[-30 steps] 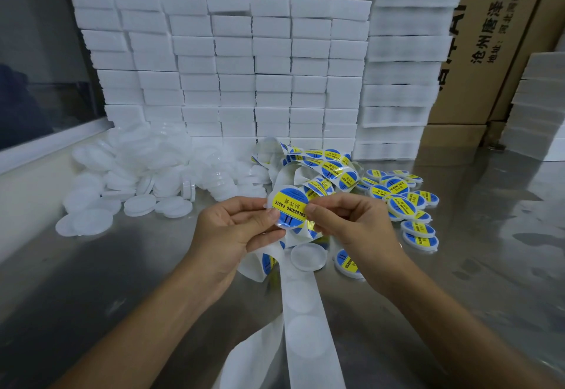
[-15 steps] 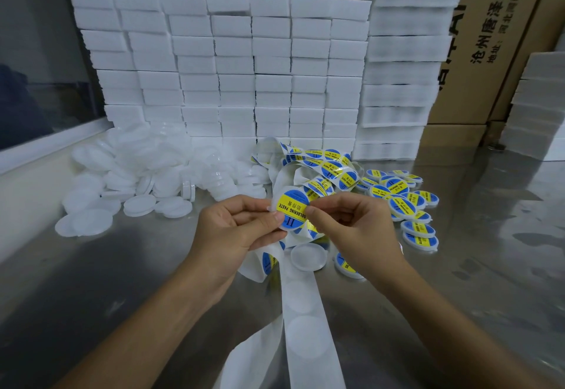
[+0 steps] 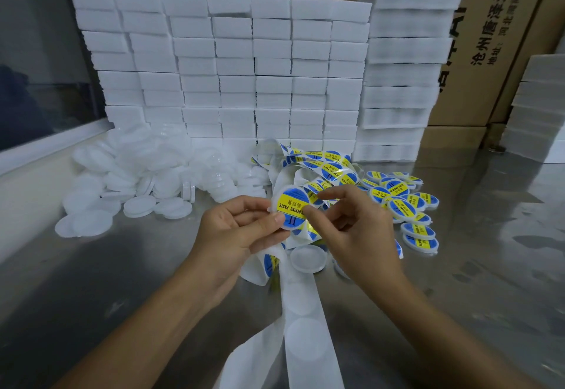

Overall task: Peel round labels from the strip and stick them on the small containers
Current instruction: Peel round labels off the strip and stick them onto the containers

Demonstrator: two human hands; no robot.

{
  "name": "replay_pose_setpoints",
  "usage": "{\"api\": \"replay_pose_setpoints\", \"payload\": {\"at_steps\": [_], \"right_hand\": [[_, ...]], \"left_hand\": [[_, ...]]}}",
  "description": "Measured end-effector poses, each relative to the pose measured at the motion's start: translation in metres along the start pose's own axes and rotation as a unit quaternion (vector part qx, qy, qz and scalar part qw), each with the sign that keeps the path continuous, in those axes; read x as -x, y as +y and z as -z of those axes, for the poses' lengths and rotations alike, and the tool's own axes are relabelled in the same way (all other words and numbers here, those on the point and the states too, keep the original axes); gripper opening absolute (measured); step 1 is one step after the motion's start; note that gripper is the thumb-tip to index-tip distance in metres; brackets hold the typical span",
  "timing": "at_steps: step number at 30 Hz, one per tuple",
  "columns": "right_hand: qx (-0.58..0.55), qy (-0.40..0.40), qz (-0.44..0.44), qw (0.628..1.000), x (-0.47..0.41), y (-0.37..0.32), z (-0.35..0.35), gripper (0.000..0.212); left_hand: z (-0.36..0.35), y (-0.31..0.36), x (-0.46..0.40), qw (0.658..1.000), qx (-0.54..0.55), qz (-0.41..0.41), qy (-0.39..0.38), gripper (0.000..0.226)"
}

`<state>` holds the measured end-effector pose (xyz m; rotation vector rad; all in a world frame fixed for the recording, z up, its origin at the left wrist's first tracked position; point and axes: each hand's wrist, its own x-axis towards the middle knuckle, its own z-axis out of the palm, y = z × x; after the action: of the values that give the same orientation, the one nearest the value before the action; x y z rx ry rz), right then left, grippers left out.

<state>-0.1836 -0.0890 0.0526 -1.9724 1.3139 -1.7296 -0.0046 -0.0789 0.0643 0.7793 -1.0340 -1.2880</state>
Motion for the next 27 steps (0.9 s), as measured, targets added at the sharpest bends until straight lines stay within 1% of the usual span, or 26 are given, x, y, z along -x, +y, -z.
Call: {"api": "replay_pose_setpoints", "payload": {"at_steps": [3, 7, 10, 12, 13, 14, 16, 17, 20, 23, 24, 27], "right_hand": [[-0.03, -0.017, -0.003, 0.999, 0.003, -0.002, -0.002, 0.023], [-0.044, -0.044, 0.013, 0.998, 0.007, -0.007, -0.006, 0.039], [-0.061, -0.055, 0.006, 0.997, 0.008, -0.01, -0.008, 0.041], [-0.092, -0.063, -0.021, 0.994, 0.007, -0.01, -0.008, 0.043], [-0.113, -0.069, -0.037, 0.99, 0.006, -0.009, -0.007, 0.041], [-0.132, -0.075, -0.049, 0.987, 0.004, -0.009, -0.006, 0.033], [-0.151, -0.078, -0.054, 0.984, 0.001, -0.007, -0.004, 0.01], [-0.153, -0.077, -0.05, 0.984, -0.001, -0.005, -0.003, 0.003], [-0.148, -0.068, -0.048, 0.985, -0.001, -0.002, -0.003, 0.011], [-0.149, -0.085, -0.056, 0.984, 0.002, -0.006, -0.006, 0.006], [-0.149, -0.091, -0.06, 0.983, 0.003, -0.008, -0.006, 0.01], [-0.166, -0.108, -0.094, 0.976, 0.006, -0.012, -0.008, 0.036]], "left_hand": [[-0.002, 0.0, 0.0, 0.999, 0.042, 0.021, -0.006, 0.043], [-0.003, -0.001, 0.002, 0.997, 0.054, 0.036, -0.044, 0.042], [-0.002, 0.001, 0.002, 0.997, 0.049, 0.036, -0.051, 0.042], [-0.002, 0.001, 0.002, 0.997, 0.04, 0.037, -0.049, 0.041], [-0.002, 0.002, 0.002, 0.997, 0.037, 0.038, -0.048, 0.039], [-0.002, 0.002, 0.002, 0.997, 0.036, 0.039, -0.048, 0.035], [-0.003, 0.002, 0.003, 0.997, 0.03, 0.041, -0.054, 0.029], [-0.004, 0.002, 0.003, 0.997, 0.027, 0.042, -0.058, 0.028], [-0.006, 0.003, 0.005, 0.997, 0.022, 0.042, -0.058, 0.036], [-0.007, 0.003, 0.005, 0.998, 0.016, 0.034, -0.048, 0.046], [-0.007, 0.003, 0.005, 0.998, 0.014, 0.029, -0.046, 0.049], [-0.007, 0.003, 0.006, 0.999, 0.004, 0.019, -0.043, 0.057]]}}
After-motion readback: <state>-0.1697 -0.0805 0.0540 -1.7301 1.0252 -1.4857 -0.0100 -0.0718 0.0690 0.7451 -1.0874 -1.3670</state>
